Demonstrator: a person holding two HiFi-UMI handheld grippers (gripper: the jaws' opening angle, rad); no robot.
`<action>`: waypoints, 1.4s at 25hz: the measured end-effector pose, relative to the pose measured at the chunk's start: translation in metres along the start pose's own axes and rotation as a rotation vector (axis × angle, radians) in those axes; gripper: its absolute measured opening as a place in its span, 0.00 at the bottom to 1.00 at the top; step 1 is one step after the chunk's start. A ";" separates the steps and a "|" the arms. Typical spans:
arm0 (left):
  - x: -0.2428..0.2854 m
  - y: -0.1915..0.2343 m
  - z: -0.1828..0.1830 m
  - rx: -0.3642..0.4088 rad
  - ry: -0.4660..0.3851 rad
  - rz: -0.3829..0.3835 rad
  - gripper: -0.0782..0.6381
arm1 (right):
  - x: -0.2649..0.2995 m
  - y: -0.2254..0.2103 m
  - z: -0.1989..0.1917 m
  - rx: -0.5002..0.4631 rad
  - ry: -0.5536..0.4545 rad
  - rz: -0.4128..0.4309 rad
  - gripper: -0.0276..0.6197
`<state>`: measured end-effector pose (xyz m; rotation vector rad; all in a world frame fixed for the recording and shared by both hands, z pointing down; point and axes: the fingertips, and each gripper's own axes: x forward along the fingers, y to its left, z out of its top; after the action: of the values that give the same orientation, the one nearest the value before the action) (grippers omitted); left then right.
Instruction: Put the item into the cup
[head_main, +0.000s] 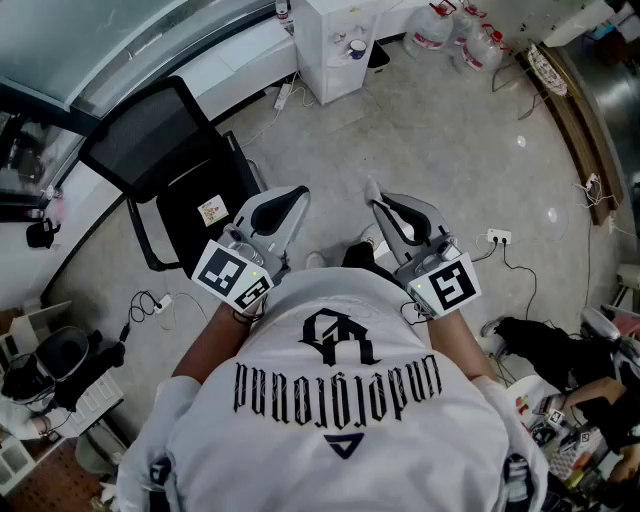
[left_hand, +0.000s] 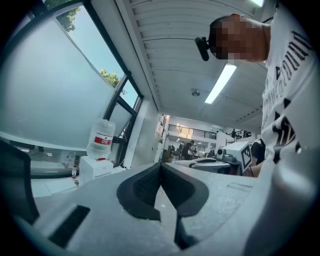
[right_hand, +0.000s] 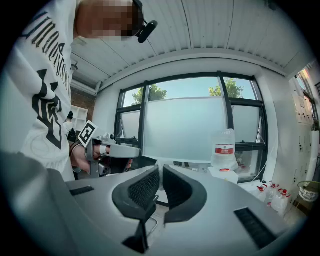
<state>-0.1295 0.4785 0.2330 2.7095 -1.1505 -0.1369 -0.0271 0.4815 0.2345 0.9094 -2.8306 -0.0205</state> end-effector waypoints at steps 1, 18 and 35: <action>0.004 0.000 0.000 -0.004 0.002 0.000 0.13 | -0.001 -0.003 -0.001 0.005 0.003 0.005 0.09; 0.115 -0.005 -0.026 -0.035 0.070 -0.011 0.13 | -0.032 -0.115 -0.032 0.043 0.027 -0.046 0.09; 0.279 -0.047 -0.022 0.029 0.081 -0.036 0.13 | -0.095 -0.267 -0.045 0.013 -0.017 -0.092 0.09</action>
<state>0.1001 0.3124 0.2418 2.7345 -1.0901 -0.0159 0.2105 0.3208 0.2464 1.0465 -2.8051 -0.0212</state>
